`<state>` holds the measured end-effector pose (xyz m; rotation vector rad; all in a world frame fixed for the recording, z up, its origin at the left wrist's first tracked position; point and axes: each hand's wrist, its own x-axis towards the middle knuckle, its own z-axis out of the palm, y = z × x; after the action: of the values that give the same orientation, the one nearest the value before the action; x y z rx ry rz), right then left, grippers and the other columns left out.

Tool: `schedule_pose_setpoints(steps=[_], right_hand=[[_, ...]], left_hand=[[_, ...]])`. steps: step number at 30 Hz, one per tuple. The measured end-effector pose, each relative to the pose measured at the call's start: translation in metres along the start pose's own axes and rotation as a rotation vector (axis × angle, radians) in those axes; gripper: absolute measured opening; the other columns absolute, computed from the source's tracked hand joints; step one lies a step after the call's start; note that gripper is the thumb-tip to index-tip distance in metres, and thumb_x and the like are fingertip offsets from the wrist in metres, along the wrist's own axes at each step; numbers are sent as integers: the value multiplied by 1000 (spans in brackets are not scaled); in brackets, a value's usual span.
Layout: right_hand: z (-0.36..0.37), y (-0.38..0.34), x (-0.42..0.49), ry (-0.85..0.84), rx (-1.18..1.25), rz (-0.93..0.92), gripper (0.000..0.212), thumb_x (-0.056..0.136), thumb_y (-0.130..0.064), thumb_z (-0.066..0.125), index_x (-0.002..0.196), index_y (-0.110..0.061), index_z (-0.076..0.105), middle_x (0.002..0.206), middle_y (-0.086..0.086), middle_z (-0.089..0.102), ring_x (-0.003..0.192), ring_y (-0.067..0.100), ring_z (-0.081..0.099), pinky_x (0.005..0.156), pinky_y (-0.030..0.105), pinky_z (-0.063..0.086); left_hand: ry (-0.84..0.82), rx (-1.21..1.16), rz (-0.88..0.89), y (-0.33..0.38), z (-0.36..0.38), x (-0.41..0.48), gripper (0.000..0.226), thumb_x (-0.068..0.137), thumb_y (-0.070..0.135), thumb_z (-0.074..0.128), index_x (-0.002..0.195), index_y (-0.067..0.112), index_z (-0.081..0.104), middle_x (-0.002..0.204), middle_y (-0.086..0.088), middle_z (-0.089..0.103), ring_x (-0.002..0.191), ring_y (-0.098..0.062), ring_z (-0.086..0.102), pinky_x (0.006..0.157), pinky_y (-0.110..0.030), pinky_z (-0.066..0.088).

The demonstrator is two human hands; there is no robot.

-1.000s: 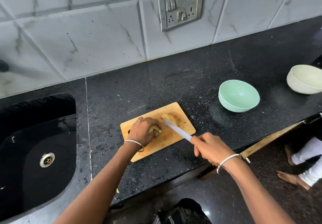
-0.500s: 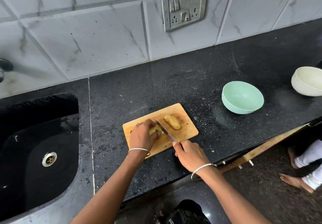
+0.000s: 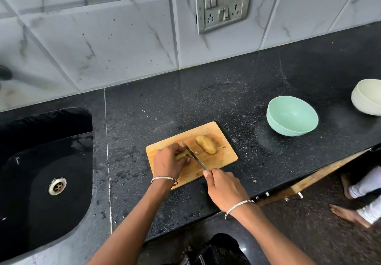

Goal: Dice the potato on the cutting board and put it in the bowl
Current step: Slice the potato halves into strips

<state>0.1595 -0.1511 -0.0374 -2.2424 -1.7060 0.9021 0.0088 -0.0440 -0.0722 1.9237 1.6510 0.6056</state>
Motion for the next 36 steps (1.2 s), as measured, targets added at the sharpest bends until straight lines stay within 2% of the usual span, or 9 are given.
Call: schedule_pose_setpoints(steps=[8,16,28,36], right_hand=[[17,-23,15,29,-1,34,36,104,-41,29,102,-16,54,104,10,64,97,36,62,67,35,41],[29,-14,8,73,-48,32,37,104,-42,29,106,-15,55,102,11,66,96,36,64,64,36,40],[22,-14,4,114,45,-7,39,104,-43,25,101,-15,53,99,12,63,94,38,60,66,37,35],[21,-13,6,112,55,-6,40,104,-44,25,95,-15,51,94,12,62,91,37,60,65,38,38]], left_hand=[[7,-14,2,1,-1,2,26,69,22,85,93,21,76,91,7,75,85,-13,69,79,-30,54],[18,-8,3,3,-3,-1,22,71,26,84,91,22,74,89,7,75,84,-14,68,76,-30,53],[-3,-83,16,-1,-3,-3,27,68,20,86,92,20,73,89,8,74,83,-12,68,81,-33,55],[-23,-15,32,-4,-8,-4,30,71,22,84,99,23,71,95,9,73,89,-13,67,83,-32,53]])
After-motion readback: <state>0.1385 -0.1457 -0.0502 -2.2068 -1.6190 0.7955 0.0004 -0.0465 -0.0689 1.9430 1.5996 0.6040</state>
